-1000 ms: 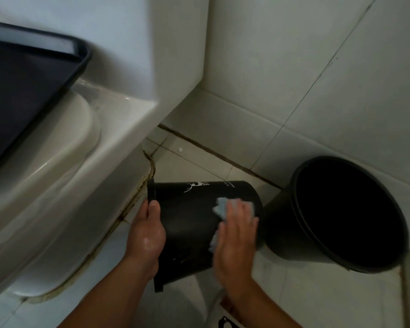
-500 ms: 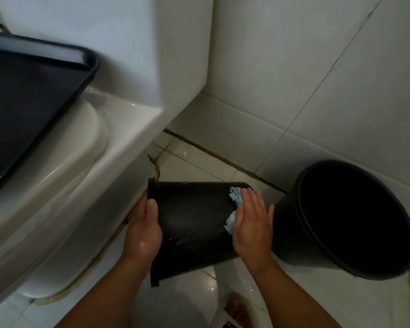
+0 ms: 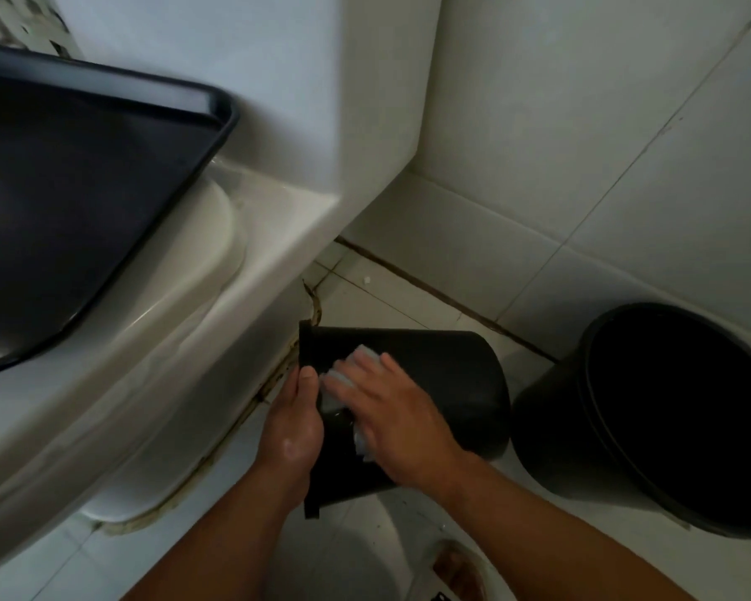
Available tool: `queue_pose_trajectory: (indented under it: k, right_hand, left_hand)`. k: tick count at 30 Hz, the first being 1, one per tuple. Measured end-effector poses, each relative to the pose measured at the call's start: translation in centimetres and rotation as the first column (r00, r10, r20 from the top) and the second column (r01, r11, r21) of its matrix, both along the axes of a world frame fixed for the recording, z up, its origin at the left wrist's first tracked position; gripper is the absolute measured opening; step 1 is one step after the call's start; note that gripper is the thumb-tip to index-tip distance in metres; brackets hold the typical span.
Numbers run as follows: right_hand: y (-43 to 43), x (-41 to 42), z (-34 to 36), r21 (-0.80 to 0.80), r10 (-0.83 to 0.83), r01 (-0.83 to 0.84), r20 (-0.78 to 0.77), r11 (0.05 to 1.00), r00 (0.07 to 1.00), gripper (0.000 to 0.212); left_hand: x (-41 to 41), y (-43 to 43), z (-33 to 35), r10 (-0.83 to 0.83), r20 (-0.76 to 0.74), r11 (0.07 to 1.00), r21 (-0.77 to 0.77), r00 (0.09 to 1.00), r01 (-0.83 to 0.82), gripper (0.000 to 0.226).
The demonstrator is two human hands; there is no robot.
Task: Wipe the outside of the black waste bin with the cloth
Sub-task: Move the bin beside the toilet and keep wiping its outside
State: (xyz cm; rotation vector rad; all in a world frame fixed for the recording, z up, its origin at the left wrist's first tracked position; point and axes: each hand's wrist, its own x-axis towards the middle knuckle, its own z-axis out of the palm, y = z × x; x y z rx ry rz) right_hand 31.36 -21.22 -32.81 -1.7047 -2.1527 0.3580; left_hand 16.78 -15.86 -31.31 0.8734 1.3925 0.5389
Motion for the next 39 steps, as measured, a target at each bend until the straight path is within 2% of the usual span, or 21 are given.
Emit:
queue_pose_trajectory:
  k: [2, 4, 6, 8, 10, 13, 15, 17, 18, 20, 22, 24, 26, 28, 30, 31, 33, 35, 37, 38, 39]
  right_hand:
    - [-1.7, 0.5, -0.8, -0.014, 0.174, -0.173, 0.058, 0.985, 0.983, 0.066]
    - [-1.7, 2.3, -1.2, -0.039, 0.211, -0.208, 0.149, 0.977, 0.966, 0.075]
    - [-0.4, 4.0, -0.8, -0.044, -0.007, 0.014, 0.162, 0.999, 0.987, 0.073]
    - [1.2, 4.0, 0.3, -0.108, -0.282, 0.295, 0.122, 0.949, 0.952, 0.061]
    - [1.5, 1.7, 0.8, -0.085, -0.384, 0.384, 0.014, 0.919, 0.923, 0.058]
    - [-1.2, -2.3, 0.0, -0.011, -0.151, 0.151, -0.041, 0.988, 0.988, 0.064]
    - [-3.9, -1.7, -1.4, 0.024, 0.073, -0.076, 0.103, 0.997, 0.992, 0.069]
    - [-5.4, 1.4, -2.7, 0.047, 0.155, -0.171, 0.241, 0.984, 0.958, 0.073]
    - [-5.7, 3.1, -3.3, 0.046, 0.089, -0.105, 0.261, 0.993, 0.961, 0.076]
    - [-5.6, 6.0, -3.7, 0.043, -0.208, 0.203, 0.235, 0.978, 0.950, 0.078]
    - [-4.5, 6.5, -3.0, -0.012, -0.546, 0.553, 0.139, 0.833, 0.826, 0.062]
    - [-2.9, 3.1, -2.0, -0.057, -0.708, 0.709, 0.037, 0.703, 0.705, 0.052]
    - [-2.5, -1.9, -1.6, -0.013, -0.593, 0.593, -0.007, 0.805, 0.805, 0.057]
    - [-3.6, -5.1, -2.0, 0.019, -0.310, 0.310, 0.058, 0.951, 0.949, 0.067]
    - [-4.3, -3.2, -2.5, 0.025, -0.155, 0.153, 0.170, 0.988, 0.973, 0.077]
    - [-4.7, -1.3, -3.1, 0.035, -0.188, 0.185, 0.207, 0.982, 0.960, 0.077]
    - [-5.8, 2.4, -4.0, 0.028, -0.429, 0.432, 0.183, 0.901, 0.884, 0.062]
    - [-6.6, 5.6, -4.5, 0.015, -0.686, 0.692, 0.142, 0.722, 0.713, 0.053]
    - [-6.2, 5.4, -4.6, -0.006, -0.826, 0.827, 0.049, 0.562, 0.562, 0.048]
    - [-5.7, 4.1, -4.3, -0.008, -0.849, 0.849, 0.000, 0.529, 0.529, 0.048]
    - [-5.0, 2.2, -4.0, 0.003, -0.824, 0.824, -0.032, 0.566, 0.566, 0.050]
  left_hand:
    - [0.0, 0.1, 0.2, -0.013, -0.005, 1.000, -0.002, 1.000, 0.013, 0.051]
    - [0.1, 0.2, 0.2, -0.017, -0.033, 1.000, 0.017, 0.999, 0.017, 0.053]
    - [0.3, 0.4, 0.2, -0.021, -0.064, 1.000, 0.022, 0.998, 0.023, 0.052]
    - [0.5, 0.7, 0.4, -0.028, -0.095, 0.999, 0.033, 0.995, 0.031, 0.052]
    - [0.6, 0.8, 0.4, -0.026, -0.095, 0.999, 0.028, 0.995, 0.029, 0.052]
    - [0.4, 0.9, 0.4, -0.028, -0.059, 1.000, -0.004, 0.998, 0.027, 0.053]
    - [0.3, 1.0, 0.5, -0.028, -0.051, 1.000, -0.004, 0.998, 0.028, 0.054]
    - [0.3, 1.0, 0.3, -0.026, -0.067, 1.000, 0.008, 0.997, 0.027, 0.061]
    - [0.3, 1.0, 0.4, -0.022, -0.070, 1.000, 0.006, 0.997, 0.022, 0.061]
    - [0.5, 0.9, 0.7, -0.050, -0.072, 0.999, 0.012, 0.996, 0.051, 0.055]
    - [0.9, 0.6, 1.0, -0.066, -0.073, 0.998, 0.017, 0.995, 0.067, 0.050]
    - [1.1, 0.2, 1.0, -0.061, -0.079, 0.997, 0.031, 0.995, 0.064, 0.050]
    - [1.1, -0.1, 0.7, -0.051, -0.084, 0.998, 0.042, 0.995, 0.055, 0.057]
    - [1.0, -0.3, 0.4, -0.038, -0.076, 0.999, 0.014, 0.996, 0.039, 0.061]
    - [0.8, -0.3, 0.2, -0.012, -0.076, 1.000, 0.009, 0.997, 0.013, 0.054]
    - [0.8, -0.3, 0.2, -0.004, -0.076, 1.000, 0.017, 0.997, 0.005, 0.052]
    - [0.9, -0.2, 0.5, -0.023, -0.070, 0.999, 0.032, 0.997, 0.025, 0.049]
    - [1.1, -0.4, 0.9, -0.049, -0.066, 0.997, 0.056, 0.997, 0.052, 0.048]
    - [1.1, -0.8, 1.1, -0.050, -0.084, 0.995, 0.082, 0.995, 0.057, 0.051]
    - [1.2, -0.8, 1.0, -0.048, -0.091, 0.995, 0.082, 0.995, 0.056, 0.052]
    - [1.2, -0.9, 1.0, -0.042, -0.097, 0.995, 0.083, 0.994, 0.050, 0.052]
